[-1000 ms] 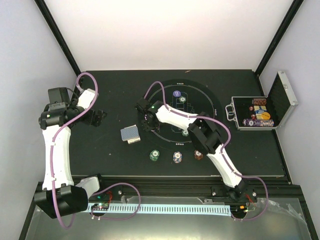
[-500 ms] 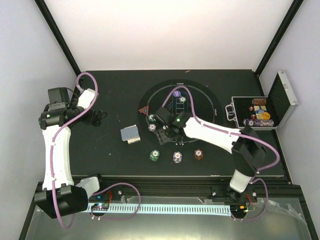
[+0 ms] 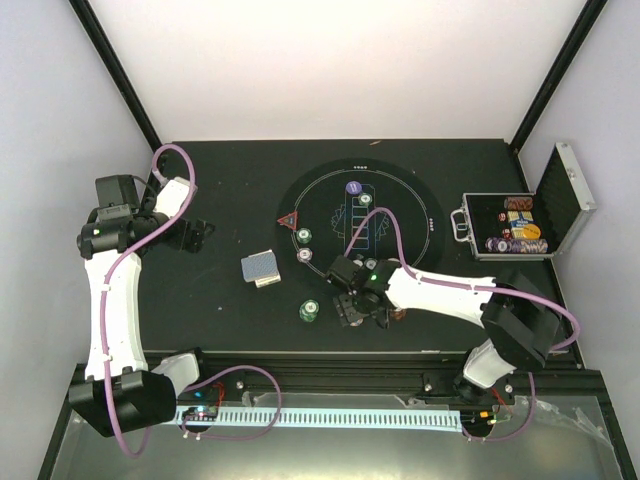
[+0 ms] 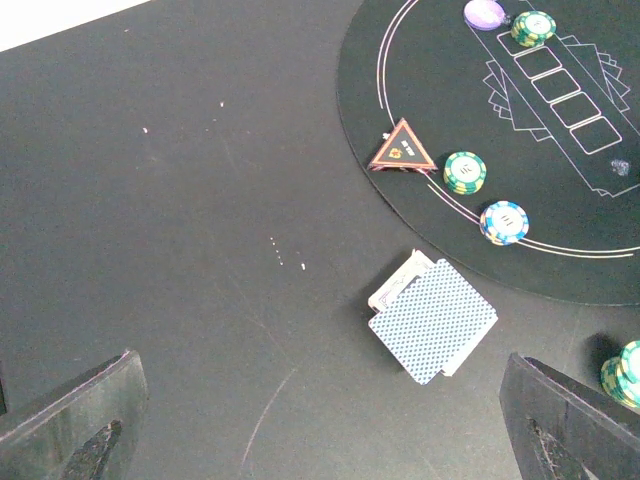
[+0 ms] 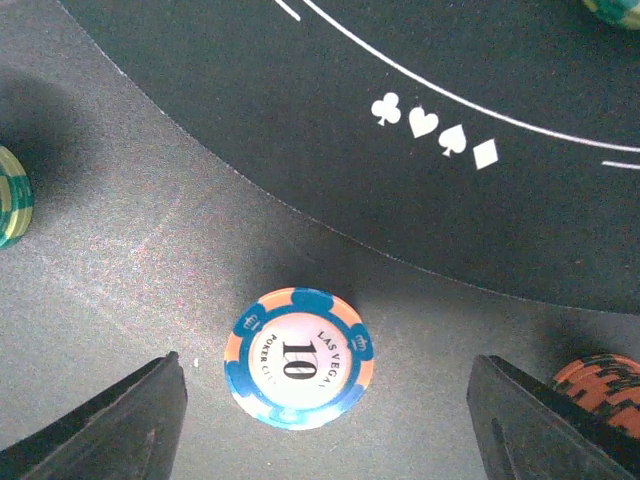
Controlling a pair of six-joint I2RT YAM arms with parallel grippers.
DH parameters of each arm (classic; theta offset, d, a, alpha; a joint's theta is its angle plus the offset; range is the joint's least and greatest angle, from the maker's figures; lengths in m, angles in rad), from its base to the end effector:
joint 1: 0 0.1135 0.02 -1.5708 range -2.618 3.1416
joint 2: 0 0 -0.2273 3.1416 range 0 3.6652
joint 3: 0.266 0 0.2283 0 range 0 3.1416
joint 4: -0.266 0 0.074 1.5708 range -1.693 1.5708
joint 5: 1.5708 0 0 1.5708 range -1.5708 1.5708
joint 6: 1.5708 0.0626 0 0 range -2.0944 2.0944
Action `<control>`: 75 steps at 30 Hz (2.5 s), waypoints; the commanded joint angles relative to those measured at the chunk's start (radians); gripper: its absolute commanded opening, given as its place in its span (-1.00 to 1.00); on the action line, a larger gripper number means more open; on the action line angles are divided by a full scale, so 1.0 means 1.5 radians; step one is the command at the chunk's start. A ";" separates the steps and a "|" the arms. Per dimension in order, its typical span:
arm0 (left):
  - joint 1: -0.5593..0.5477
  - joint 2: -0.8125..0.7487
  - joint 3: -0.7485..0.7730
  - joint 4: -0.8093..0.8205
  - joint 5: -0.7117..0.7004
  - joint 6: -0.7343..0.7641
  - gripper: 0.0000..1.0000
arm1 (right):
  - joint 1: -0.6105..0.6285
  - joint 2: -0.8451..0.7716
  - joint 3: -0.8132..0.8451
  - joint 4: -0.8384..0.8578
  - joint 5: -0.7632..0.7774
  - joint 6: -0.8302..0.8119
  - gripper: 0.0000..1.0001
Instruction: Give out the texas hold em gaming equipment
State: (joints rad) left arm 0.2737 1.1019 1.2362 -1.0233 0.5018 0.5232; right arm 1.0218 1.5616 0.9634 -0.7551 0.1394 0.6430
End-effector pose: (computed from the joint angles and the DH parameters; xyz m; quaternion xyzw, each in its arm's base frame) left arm 0.2091 0.0274 0.3052 0.1960 0.8955 -0.0900 0.3893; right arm 0.1447 0.2199 0.1335 -0.1793 0.9754 0.0335 0.1241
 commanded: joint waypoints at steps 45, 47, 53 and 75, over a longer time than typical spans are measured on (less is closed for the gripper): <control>0.004 0.002 0.011 -0.007 0.009 0.005 0.98 | -0.037 0.001 0.136 -0.064 0.048 -0.038 -0.35; 0.004 0.002 0.011 -0.008 0.008 0.006 0.98 | -0.072 0.009 0.164 -0.068 0.055 -0.063 -0.34; 0.004 0.001 0.012 -0.008 0.011 0.004 0.98 | -0.239 0.092 0.295 -0.065 0.063 -0.151 -0.35; 0.005 0.037 0.017 0.000 0.023 0.011 0.98 | -0.465 0.638 0.878 -0.125 0.001 -0.198 -0.33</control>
State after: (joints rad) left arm 0.2741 1.1477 1.2362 -1.0229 0.5110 0.5240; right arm 0.3393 2.4767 2.2059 -0.9176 0.1638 0.3454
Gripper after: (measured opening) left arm 0.989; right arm 0.435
